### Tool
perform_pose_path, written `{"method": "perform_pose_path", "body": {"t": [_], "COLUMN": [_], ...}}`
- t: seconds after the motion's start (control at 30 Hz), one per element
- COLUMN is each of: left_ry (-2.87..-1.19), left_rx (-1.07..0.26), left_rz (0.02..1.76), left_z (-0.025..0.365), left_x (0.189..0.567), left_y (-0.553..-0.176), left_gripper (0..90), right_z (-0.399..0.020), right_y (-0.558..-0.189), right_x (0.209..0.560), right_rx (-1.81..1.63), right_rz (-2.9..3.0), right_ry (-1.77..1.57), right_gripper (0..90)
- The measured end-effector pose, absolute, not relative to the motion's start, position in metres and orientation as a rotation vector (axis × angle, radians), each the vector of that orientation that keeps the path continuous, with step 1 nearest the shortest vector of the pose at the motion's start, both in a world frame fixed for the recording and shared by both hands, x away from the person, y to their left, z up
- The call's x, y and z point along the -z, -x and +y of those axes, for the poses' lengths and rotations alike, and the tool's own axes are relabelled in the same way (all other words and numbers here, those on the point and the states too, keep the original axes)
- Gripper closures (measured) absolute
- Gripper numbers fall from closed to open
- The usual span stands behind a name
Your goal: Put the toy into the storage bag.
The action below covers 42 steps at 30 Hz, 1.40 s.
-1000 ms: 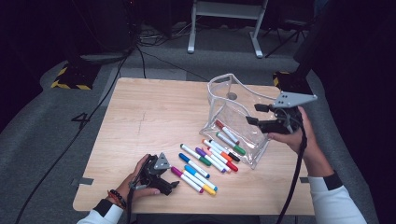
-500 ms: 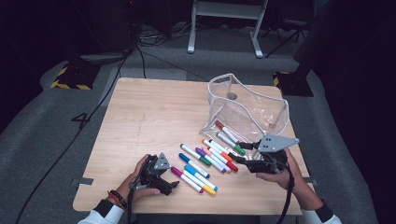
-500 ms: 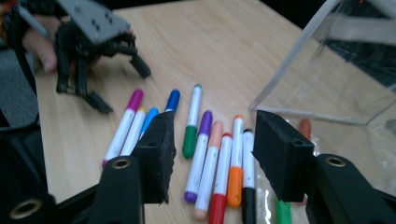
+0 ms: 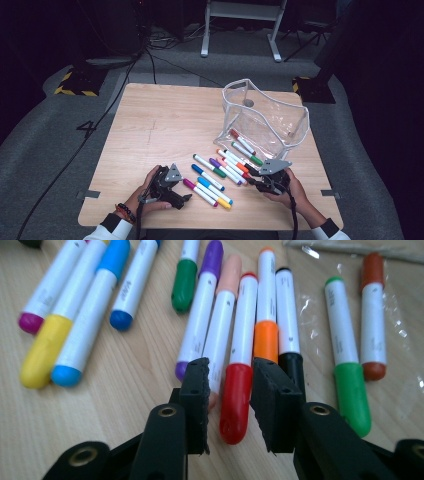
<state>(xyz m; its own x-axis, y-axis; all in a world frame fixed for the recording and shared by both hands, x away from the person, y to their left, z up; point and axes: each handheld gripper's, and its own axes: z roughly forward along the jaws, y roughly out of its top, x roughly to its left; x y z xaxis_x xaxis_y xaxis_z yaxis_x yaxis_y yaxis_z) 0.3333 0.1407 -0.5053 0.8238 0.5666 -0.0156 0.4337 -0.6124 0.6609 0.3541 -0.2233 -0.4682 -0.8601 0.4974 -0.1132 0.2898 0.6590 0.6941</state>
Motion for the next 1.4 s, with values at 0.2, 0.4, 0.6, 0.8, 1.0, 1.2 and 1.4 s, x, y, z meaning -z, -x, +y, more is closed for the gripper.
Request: {"method": "perform_pose_path", "body": {"t": [0.2,0.4,0.6,0.8,1.0,1.2,1.4], "left_ry": [-2.324,-2.324,-2.323,-2.323,-2.324,-2.325,-2.325], "left_rx": [-0.252,-0.253,-0.250,-0.250,-0.251,-0.251,-0.251], "left_rz": [0.724,0.723,0.720,0.720,0.721,0.720,0.720], "left_z": [0.140,0.140,0.139,0.139,0.139,0.139,0.139], "left_x": [0.505,0.505,0.505,0.505,0.505,0.505,0.505], "left_y": [-0.334,-0.334,-0.334,-0.334,-0.334,-0.334,-0.334], "left_gripper": [0.4,0.4,0.4,0.4,0.4,0.4,0.4], "right_z": [-0.225,-0.223,-0.220,-0.217,-0.215,-0.213,-0.211], "right_y": [-0.362,-0.365,-0.362,-0.363,-0.362,-0.362,-0.360], "right_x": [0.481,0.486,0.490,0.492,0.494,0.494,0.490], "right_rx": [-0.999,-0.970,-1.013,-1.045,-1.074,-1.057,-0.996], "right_rz": [2.618,2.618,2.645,2.633,2.607,2.602,2.612], "right_ry": [-0.684,-0.701,-0.718,-0.747,-0.755,-0.721,-0.672], "right_gripper": [68.9,70.8,68.7,64.5,70.9,75.0,75.1]}}
